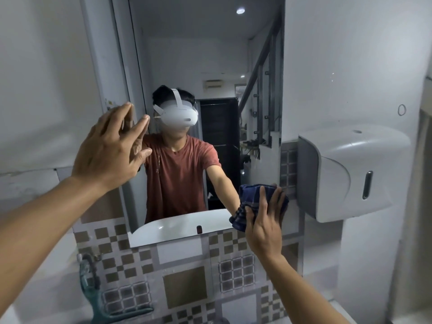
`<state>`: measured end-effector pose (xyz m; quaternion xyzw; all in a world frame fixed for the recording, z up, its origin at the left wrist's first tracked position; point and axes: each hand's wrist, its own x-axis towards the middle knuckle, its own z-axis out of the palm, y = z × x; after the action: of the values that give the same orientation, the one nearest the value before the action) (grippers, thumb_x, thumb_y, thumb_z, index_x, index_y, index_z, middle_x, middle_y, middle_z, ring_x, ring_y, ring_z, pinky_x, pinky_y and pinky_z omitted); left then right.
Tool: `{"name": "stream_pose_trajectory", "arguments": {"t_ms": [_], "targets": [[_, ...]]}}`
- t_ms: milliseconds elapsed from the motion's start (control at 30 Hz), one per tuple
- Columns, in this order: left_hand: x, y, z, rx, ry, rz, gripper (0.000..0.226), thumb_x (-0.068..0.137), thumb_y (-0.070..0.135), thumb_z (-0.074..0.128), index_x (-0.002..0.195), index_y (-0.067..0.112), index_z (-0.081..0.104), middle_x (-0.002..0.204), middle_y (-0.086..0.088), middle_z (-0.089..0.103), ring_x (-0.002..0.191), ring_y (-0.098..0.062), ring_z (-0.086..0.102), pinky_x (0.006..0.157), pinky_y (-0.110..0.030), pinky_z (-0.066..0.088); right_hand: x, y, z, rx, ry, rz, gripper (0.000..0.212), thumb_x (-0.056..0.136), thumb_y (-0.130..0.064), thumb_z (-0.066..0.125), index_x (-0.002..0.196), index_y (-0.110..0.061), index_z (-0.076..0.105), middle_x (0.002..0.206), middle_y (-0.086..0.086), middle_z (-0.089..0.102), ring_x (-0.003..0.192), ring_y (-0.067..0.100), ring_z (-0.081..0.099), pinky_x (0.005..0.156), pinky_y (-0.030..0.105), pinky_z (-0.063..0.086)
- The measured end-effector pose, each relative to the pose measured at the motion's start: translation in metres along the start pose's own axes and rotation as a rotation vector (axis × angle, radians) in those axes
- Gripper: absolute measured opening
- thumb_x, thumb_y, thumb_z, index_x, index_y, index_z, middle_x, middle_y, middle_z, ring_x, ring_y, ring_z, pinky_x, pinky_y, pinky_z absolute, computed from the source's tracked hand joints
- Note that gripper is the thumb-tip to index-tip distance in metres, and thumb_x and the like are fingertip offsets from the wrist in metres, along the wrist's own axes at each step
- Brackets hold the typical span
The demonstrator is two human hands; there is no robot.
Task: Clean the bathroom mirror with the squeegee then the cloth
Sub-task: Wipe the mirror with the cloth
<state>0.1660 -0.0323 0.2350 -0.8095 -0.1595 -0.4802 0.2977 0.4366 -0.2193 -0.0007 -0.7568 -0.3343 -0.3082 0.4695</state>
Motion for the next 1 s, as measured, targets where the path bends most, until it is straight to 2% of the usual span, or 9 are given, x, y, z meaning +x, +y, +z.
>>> {"name": "stream_pose_trajectory", "arguments": {"t_ms": [167, 333, 467, 633, 767, 900, 1000], "targets": [[-0.002, -0.005, 0.009, 0.022, -0.015, 0.01, 0.072, 0.089, 0.04, 0.066, 0.151, 0.014, 0.041, 0.156, -0.024, 0.03, 0.144, -0.042, 0.028, 0.114, -0.057, 0.034, -0.02, -0.001, 0.013, -0.024, 0.002, -0.014, 0.063, 0.106, -0.056, 0.012, 0.161, -0.031, -0.005, 0.168, 0.02, -0.002, 0.156, 0.031, -0.013, 0.123, 0.065, 0.01], [-0.004, -0.005, 0.012, 0.029, 0.003, 0.009, 0.07, 0.091, 0.042, 0.063, 0.152, 0.015, 0.04, 0.158, -0.023, 0.03, 0.146, -0.04, 0.027, 0.116, -0.055, 0.033, -0.032, -0.011, 0.03, -0.115, -0.018, -0.209, 0.061, 0.108, -0.047, 0.021, 0.162, -0.031, -0.001, 0.167, 0.022, 0.008, 0.157, 0.033, -0.008, 0.117, 0.068, 0.027], [-0.004, -0.005, 0.012, 0.043, 0.009, 0.008, 0.07, 0.092, 0.043, 0.062, 0.152, 0.016, 0.039, 0.158, -0.021, 0.031, 0.146, -0.038, 0.027, 0.116, -0.052, 0.033, -0.032, -0.03, 0.04, -0.243, 0.031, -0.471, 0.068, 0.104, -0.041, 0.037, 0.163, -0.029, 0.003, 0.163, 0.023, 0.018, 0.157, 0.033, -0.005, 0.119, 0.066, 0.018], [-0.003, -0.007, 0.014, 0.039, 0.009, 0.005, 0.07, 0.092, 0.044, 0.062, 0.152, 0.017, 0.039, 0.158, -0.021, 0.031, 0.147, -0.038, 0.027, 0.118, -0.052, 0.031, -0.032, -0.053, 0.052, -0.281, 0.009, -0.571, 0.06, 0.107, -0.042, 0.034, 0.162, -0.027, 0.014, 0.165, 0.021, 0.019, 0.154, 0.04, 0.016, 0.122, 0.065, 0.012], [-0.003, -0.008, 0.015, 0.051, 0.014, 0.012, 0.069, 0.093, 0.045, 0.061, 0.152, 0.016, 0.04, 0.158, -0.021, 0.033, 0.147, -0.038, 0.028, 0.119, -0.05, 0.03, -0.029, -0.079, 0.058, -0.309, -0.033, -0.702, 0.052, 0.11, -0.042, 0.029, 0.158, -0.025, 0.028, 0.164, 0.02, 0.021, 0.152, 0.039, 0.019, 0.12, 0.065, 0.016], [-0.004, -0.008, 0.015, 0.048, 0.015, 0.006, 0.069, 0.092, 0.044, 0.062, 0.152, 0.016, 0.04, 0.158, -0.021, 0.034, 0.146, -0.038, 0.029, 0.118, -0.05, 0.031, -0.027, -0.104, 0.07, -0.325, -0.027, -0.875, 0.053, 0.104, -0.037, 0.052, 0.154, -0.023, 0.042, 0.161, 0.02, 0.032, 0.148, 0.037, 0.035, 0.116, 0.067, 0.027], [-0.003, -0.008, 0.015, 0.052, 0.007, 0.004, 0.07, 0.091, 0.042, 0.065, 0.151, 0.015, 0.04, 0.158, -0.021, 0.034, 0.146, -0.039, 0.029, 0.119, -0.05, 0.031, -0.032, -0.119, 0.08, -0.323, -0.054, -0.991, 0.057, 0.102, -0.033, 0.053, 0.156, -0.022, 0.038, 0.163, 0.019, 0.028, 0.151, 0.035, 0.03, 0.119, 0.067, 0.02]]}}
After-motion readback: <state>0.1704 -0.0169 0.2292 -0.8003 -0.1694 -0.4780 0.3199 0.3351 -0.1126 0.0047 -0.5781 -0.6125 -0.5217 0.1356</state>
